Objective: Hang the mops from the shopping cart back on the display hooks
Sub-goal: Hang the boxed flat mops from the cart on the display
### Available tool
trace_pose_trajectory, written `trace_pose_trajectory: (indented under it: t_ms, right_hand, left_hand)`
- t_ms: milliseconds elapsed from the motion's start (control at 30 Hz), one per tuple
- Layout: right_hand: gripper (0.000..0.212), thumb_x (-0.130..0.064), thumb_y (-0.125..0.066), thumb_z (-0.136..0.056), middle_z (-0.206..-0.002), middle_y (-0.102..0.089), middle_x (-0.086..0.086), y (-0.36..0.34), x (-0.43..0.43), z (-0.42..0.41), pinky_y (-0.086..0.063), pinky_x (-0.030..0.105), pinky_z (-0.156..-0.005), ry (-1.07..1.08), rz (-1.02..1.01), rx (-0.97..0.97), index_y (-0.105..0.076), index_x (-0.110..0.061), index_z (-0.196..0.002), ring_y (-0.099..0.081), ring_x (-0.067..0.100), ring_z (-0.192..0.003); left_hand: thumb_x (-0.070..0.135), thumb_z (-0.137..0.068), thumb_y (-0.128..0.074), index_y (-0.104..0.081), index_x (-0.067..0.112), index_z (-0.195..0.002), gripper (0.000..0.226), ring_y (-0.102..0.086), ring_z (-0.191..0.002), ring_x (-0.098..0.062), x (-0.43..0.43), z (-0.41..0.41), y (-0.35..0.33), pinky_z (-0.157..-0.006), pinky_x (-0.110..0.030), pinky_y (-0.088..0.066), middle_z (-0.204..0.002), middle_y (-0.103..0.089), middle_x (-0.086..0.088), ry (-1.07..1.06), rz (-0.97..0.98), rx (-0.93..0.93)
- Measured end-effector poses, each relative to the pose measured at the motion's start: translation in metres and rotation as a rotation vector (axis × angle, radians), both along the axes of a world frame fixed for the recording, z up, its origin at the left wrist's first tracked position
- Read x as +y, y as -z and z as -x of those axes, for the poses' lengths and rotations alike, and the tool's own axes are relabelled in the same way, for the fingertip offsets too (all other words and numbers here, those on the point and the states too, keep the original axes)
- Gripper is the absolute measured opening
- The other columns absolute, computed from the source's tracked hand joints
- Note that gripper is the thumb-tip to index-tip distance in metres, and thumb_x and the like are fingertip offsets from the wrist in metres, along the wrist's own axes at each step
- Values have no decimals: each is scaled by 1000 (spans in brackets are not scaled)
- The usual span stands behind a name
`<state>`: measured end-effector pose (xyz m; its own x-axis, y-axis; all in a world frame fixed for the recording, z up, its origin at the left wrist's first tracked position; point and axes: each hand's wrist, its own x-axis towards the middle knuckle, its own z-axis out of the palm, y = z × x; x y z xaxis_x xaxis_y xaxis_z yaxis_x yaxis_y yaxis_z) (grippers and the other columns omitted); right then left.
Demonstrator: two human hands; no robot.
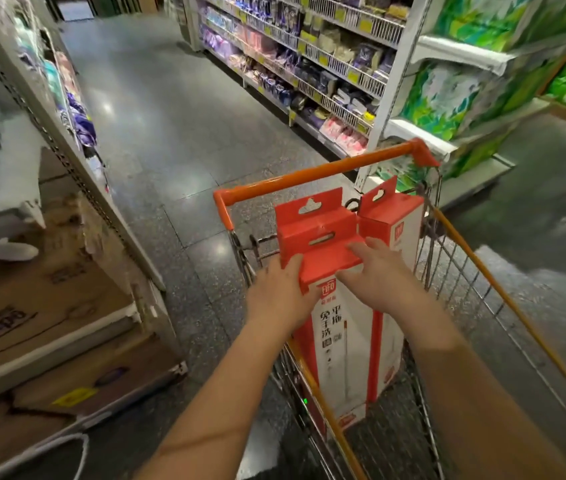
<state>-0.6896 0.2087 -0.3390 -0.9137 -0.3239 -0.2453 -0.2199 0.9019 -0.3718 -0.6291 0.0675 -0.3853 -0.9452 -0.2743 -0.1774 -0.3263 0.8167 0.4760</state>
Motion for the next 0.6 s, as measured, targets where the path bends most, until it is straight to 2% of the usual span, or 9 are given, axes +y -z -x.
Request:
trace_pose_trajectory:
  t_ms: [67, 167, 333, 500, 600]
  right_hand:
    - [53, -42, -50, -91, -152, -30, 3, 8, -2, -2, -29, 46, -112, 0, 12, 32, -44, -26, -140, -31, 30, -136]
    - [53, -40, -51, -93, -155, -26, 1, 18, 0, -8, -23, 43, -113, 20, 58, 95, -42, -24, -143, -25, 26, -140]
    - [58, -39, -55, -92, -156, -23, 0, 26, 17, -17, -19, 39, -115, 66, 102, 129, -38, -24, -145, -20, 23, -142]
    - [56, -35, -58, -91, -155, -25, -1, 30, 35, -24, -19, 37, -115, 91, 134, 179, -42, -25, -144, -21, 22, -139]
    - [53, -31, -62, -90, -152, -30, -1, 32, 43, -28, -21, 36, -114, 89, 180, 215, -47, -22, -140, -25, 23, -137]
  left_hand:
    - [50, -89, -56, -25, 28, -148, 70, -42, -129, -26, 1, 1, 8, -103, -45, -43, -144, -35, -3, 0, -112, 19]
    - [40, -85, -68, -18, 28, -151, 83, -39, -132, -22, 5, 2, 18, -107, -41, -40, -148, -30, -2, -54, -306, 92]
    - [29, -64, -87, -31, 41, -135, 91, -51, -122, -14, 24, -4, 36, -102, -43, -46, -134, -50, 5, -289, -639, 289]
    - [31, -49, -91, -35, 47, -122, 94, -57, -116, -16, 46, -9, 48, -97, -45, -50, -126, -55, 2, -392, -850, 375]
    - [24, -53, -92, -34, 38, -129, 97, -58, -115, -16, 56, -12, 55, -97, -44, -51, -125, -57, 1, -390, -915, 331]
